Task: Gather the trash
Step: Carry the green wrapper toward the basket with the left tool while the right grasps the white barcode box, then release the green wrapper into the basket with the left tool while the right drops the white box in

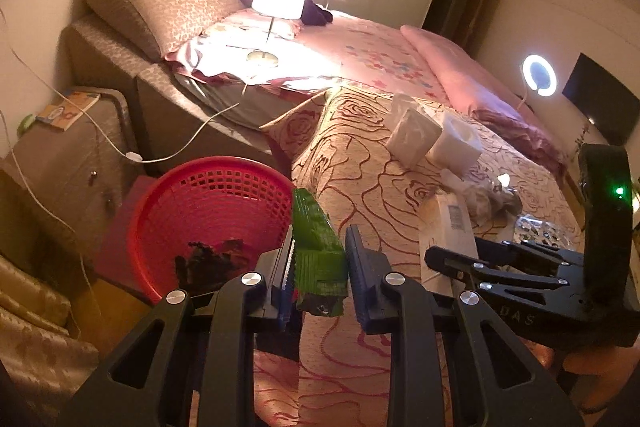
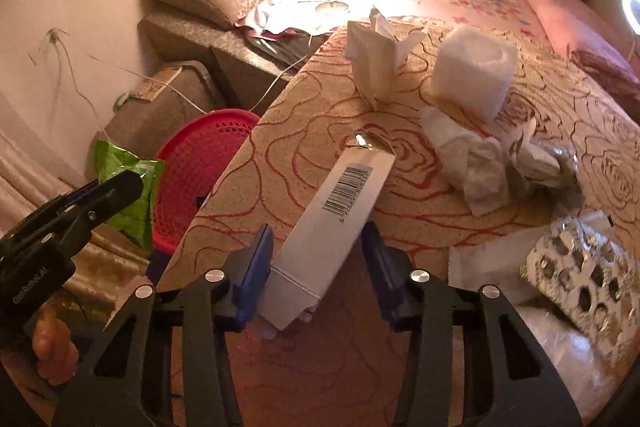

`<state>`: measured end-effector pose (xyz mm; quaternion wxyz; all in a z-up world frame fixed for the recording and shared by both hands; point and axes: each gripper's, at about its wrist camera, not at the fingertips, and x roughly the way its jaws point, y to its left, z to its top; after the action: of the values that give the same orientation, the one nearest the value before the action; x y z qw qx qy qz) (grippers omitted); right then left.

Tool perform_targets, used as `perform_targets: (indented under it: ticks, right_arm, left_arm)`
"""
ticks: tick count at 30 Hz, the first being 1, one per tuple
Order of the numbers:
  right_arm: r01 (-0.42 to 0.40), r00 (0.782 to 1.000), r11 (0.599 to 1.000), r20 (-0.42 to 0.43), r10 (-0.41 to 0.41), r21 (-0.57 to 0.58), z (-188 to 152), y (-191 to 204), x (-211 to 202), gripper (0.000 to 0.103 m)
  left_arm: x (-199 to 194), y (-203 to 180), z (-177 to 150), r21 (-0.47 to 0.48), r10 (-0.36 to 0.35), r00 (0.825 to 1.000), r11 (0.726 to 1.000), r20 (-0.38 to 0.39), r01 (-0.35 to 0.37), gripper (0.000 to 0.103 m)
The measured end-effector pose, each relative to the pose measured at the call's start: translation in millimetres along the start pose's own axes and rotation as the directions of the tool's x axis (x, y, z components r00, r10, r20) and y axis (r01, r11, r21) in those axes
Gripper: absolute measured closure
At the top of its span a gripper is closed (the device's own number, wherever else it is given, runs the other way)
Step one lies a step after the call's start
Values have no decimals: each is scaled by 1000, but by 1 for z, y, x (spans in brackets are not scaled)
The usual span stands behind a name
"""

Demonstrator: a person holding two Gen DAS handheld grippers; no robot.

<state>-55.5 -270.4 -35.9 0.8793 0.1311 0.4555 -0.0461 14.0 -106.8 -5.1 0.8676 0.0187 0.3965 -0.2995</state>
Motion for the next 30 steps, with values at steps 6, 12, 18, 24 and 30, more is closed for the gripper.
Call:
perform_targets:
  ticks: [6, 12, 18, 24, 30]
  right_arm:
    - [-7, 1000, 1000, 6, 7, -11, 4, 1, 3, 67]
    - [5, 1000, 1000, 3, -5, -5, 8, 2, 10, 67]
    - [-9, 1000, 1000, 23, 9, -17, 10, 7, 4, 73]
    - [-22, 999, 998, 47, 24, -50, 20, 19, -3, 76]
    - [-35, 997, 997, 67, 40, -71, 36, 38, -4, 76]
  left_arm:
    - [-1, 9, 0, -15, 23, 1000, 1000, 6, -23, 80]
    - [-2, 17, 1, -30, 52, 999, 998, 9, -52, 80]
    - [-4, 25, 3, -34, 80, 997, 996, 20, -80, 80]
    - [-8, 36, 6, -51, 98, 995, 994, 31, -97, 80]
    - [-12, 47, 11, -58, 126, 991, 991, 41, -124, 80]
